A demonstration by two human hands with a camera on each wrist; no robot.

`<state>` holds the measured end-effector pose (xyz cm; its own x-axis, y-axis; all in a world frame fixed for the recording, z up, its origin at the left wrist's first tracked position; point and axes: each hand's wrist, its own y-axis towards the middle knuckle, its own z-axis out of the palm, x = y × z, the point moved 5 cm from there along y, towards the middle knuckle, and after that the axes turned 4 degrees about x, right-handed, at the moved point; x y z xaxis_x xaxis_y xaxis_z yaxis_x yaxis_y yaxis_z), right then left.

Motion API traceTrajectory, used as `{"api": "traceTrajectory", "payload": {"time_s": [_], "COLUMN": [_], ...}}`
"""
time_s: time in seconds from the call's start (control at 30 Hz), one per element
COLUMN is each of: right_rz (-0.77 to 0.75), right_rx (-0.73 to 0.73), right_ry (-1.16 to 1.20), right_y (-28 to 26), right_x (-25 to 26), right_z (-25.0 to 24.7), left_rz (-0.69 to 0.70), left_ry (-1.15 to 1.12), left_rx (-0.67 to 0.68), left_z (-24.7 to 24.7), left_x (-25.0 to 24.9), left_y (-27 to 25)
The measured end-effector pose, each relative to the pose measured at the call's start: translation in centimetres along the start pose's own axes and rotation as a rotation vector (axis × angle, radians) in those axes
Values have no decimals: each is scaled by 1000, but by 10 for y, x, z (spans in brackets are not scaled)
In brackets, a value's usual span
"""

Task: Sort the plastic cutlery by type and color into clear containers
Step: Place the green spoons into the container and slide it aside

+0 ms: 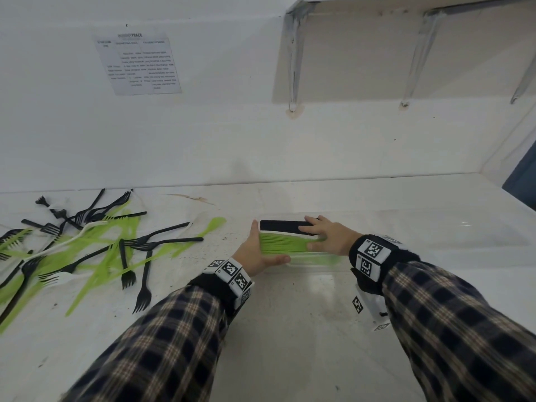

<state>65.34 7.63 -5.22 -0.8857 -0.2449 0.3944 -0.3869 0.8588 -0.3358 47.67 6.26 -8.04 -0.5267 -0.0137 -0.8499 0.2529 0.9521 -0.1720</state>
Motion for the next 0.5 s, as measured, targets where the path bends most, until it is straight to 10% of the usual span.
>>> {"api": "traceTrajectory", "payload": {"time_s": [0.5], "right_rz": [15], "right_rx": [29], "right_ry": [-119], "right_y": [3], "right_x": [2], "right_z": [-2], "left_rz": [24], "left_ry": [-4], "left_rx": [10], "left_z": [1], "left_x": [-1], "left_y": [-2]}}
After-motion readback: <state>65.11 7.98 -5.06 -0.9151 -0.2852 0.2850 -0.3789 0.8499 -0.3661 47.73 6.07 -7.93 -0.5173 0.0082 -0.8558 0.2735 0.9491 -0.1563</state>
